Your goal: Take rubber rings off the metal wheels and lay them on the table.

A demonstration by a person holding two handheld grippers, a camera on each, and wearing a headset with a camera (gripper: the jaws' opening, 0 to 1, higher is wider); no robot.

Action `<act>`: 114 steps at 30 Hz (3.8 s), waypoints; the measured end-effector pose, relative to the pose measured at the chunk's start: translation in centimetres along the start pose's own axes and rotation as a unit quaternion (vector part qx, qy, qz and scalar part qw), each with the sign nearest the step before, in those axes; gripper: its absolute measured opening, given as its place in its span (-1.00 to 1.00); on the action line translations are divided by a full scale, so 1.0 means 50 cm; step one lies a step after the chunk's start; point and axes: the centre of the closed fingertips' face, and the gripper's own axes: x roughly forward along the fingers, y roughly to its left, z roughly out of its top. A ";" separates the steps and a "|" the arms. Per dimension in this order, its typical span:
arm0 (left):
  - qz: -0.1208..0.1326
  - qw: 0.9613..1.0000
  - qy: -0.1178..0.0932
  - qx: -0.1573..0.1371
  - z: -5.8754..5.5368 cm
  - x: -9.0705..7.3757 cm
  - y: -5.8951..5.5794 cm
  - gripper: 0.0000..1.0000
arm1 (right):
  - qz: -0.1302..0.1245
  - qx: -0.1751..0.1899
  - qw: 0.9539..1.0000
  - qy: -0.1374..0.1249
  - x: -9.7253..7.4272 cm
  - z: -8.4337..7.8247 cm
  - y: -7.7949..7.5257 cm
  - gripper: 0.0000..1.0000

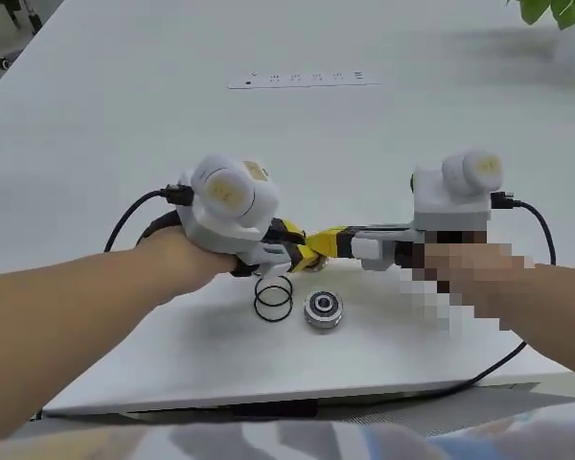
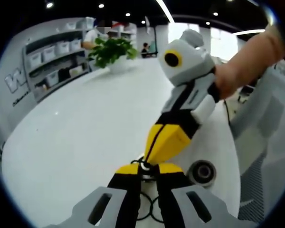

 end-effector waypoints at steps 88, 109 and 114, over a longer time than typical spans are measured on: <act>0.026 0.993 -0.090 -0.066 -0.042 -0.312 -0.006 0.69 | 0.031 -0.040 0.997 0.066 0.078 -0.005 0.079 -1.00; 0.039 0.992 -0.083 -0.086 -0.065 -0.328 -0.009 0.68 | 0.005 -0.098 0.988 0.121 0.099 -0.047 0.060 -0.83; 0.038 0.992 -0.079 -0.088 -0.069 -0.328 -0.013 0.68 | 0.002 -0.101 0.988 0.120 0.096 -0.046 0.054 -0.66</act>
